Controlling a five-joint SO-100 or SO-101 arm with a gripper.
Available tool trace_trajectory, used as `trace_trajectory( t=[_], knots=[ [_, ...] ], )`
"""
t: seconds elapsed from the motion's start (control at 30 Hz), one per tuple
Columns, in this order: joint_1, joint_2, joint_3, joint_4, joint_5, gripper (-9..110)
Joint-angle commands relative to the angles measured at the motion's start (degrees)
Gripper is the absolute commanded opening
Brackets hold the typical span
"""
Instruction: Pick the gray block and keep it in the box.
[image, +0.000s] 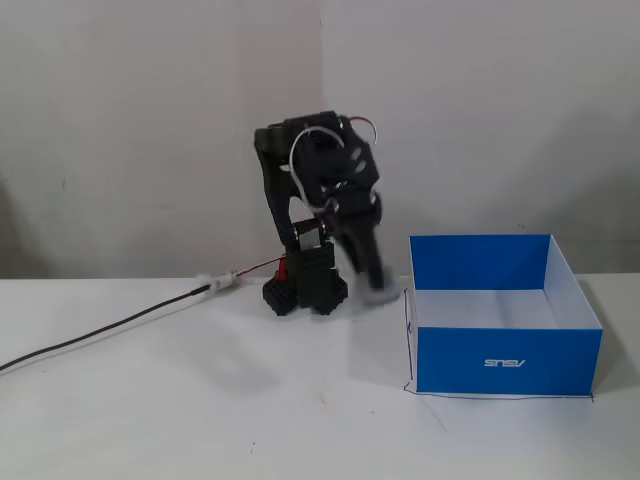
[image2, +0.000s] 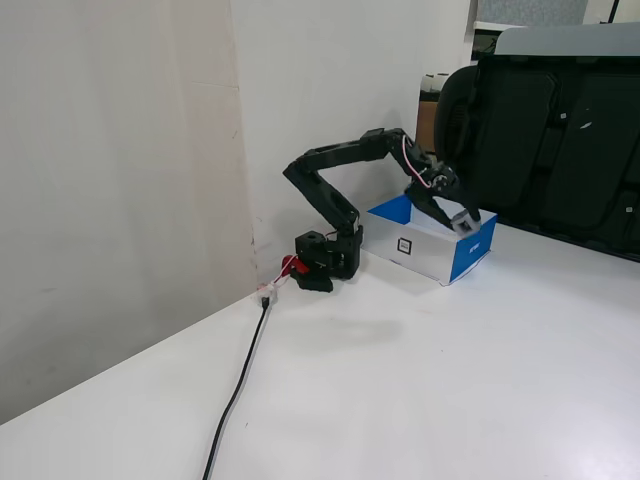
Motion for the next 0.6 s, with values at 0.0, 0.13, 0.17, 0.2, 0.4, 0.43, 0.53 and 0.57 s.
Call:
trace_trajectory(
  t=[0.0,0.13,0.17,0.2,0.4,0.43,0.53,0.57],
  knots=[
    [-8.0,9.7,-3.4,0.7,-0.6,0],
    [-19.3,15.4,-3.3,0.8,-0.6,0],
    [-21.0,15.5,-3.0,0.8,-0.6,0],
    [-23.3,15.5,-2.2,0.6,-0.6,0],
    [-33.5,11.5,-1.8,-0.6,0.3,0],
    [-33.2,6.8,-3.7,0.4,0.3,0],
    [-33.4,-6.0,-8.3,0.7,0.7,0],
    [-33.8,-9.9,-10.1,0.9,1.1,0]
  ],
)
